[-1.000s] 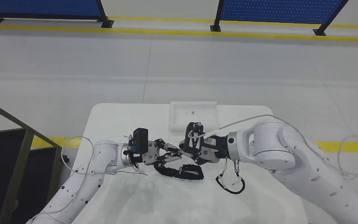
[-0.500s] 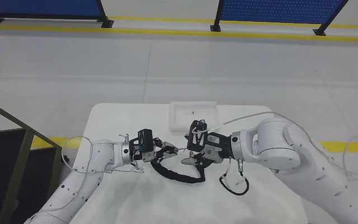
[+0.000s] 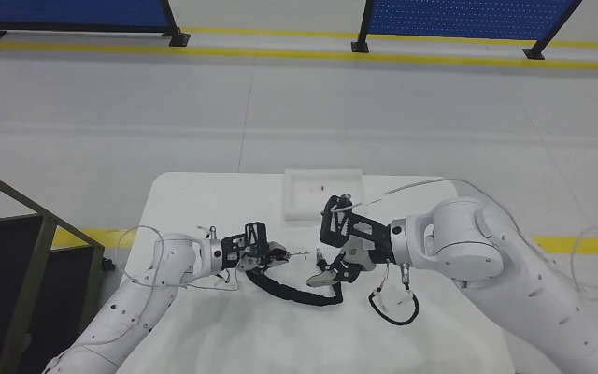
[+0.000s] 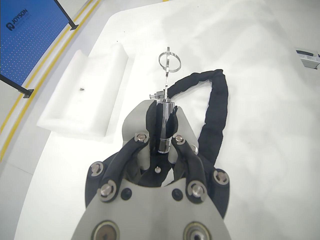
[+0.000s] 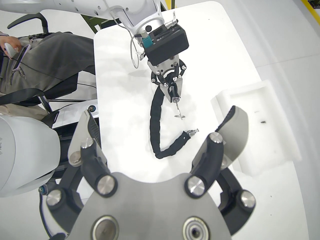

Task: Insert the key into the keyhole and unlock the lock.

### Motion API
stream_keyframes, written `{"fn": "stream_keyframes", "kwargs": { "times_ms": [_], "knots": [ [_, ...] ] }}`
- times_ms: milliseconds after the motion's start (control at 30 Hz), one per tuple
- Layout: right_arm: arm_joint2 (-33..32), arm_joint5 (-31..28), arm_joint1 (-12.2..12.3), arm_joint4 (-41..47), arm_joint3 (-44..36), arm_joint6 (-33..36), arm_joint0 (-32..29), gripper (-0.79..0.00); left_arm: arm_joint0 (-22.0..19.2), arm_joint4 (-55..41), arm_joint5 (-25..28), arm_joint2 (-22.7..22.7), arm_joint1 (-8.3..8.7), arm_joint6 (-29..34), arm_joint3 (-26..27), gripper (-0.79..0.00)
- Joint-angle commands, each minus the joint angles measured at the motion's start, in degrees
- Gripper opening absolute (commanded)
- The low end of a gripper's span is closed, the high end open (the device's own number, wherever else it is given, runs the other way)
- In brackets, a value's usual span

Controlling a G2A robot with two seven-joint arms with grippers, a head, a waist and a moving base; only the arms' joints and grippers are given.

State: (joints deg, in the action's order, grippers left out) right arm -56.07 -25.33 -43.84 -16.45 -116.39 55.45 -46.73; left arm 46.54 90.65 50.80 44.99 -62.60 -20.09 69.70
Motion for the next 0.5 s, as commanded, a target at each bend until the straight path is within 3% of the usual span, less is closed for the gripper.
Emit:
{"fn": "stream_keyframes", "kwargs": {
  "times_ms": [0,267,467],
  "knots": [
    [0.5,-0.7,-0.3,0.5,1.4,-1.3,0.3,0.000,-0.7,-0.8,0.3,-0.3,-0.35,0.4,-0.8,0.000],
    [1.2,-4.5,-1.3,0.1,6.2,-4.9,2.5,0.000,-3.5,-4.2,2.7,0.7,-0.94,-3.0,-1.2,0.000],
    [2.3,-8.9,-2.7,-1.3,12.0,-7.3,8.1,0.000,-10.1,-3.0,7.2,4.1,-0.01,-2.5,0.1,0.000]
  ]
}}
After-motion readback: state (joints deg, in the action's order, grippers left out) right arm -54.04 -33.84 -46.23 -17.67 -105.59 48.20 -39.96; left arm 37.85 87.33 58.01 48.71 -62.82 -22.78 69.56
